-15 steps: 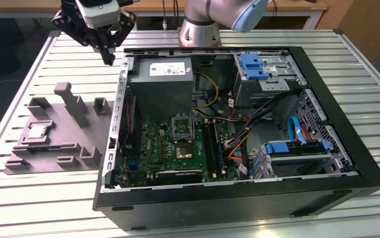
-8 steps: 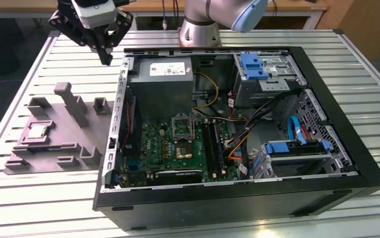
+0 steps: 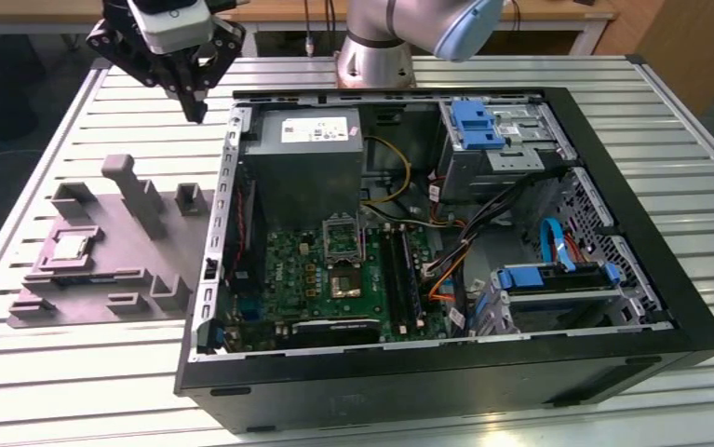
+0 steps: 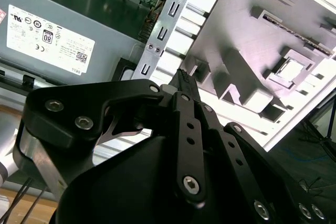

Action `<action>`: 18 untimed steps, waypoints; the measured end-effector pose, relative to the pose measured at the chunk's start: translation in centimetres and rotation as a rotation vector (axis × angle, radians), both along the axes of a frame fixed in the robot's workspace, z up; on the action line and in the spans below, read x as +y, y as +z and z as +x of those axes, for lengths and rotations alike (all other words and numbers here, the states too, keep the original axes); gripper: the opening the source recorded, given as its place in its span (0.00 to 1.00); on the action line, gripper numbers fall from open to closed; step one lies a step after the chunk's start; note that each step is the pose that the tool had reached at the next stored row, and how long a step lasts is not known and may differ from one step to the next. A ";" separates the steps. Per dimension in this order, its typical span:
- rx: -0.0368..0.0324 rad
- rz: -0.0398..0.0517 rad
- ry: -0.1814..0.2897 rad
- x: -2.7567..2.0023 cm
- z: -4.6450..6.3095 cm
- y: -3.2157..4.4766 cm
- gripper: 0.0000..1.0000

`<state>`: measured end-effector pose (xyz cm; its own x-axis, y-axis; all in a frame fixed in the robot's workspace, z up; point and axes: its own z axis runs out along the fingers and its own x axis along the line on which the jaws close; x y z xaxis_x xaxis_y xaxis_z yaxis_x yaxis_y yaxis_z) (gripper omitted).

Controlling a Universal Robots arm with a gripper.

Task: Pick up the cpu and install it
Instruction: 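Reach for the cpu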

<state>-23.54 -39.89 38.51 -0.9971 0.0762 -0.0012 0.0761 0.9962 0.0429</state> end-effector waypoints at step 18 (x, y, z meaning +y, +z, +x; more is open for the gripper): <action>0.0000 0.0001 0.000 0.00 -0.7 -0.03 0.11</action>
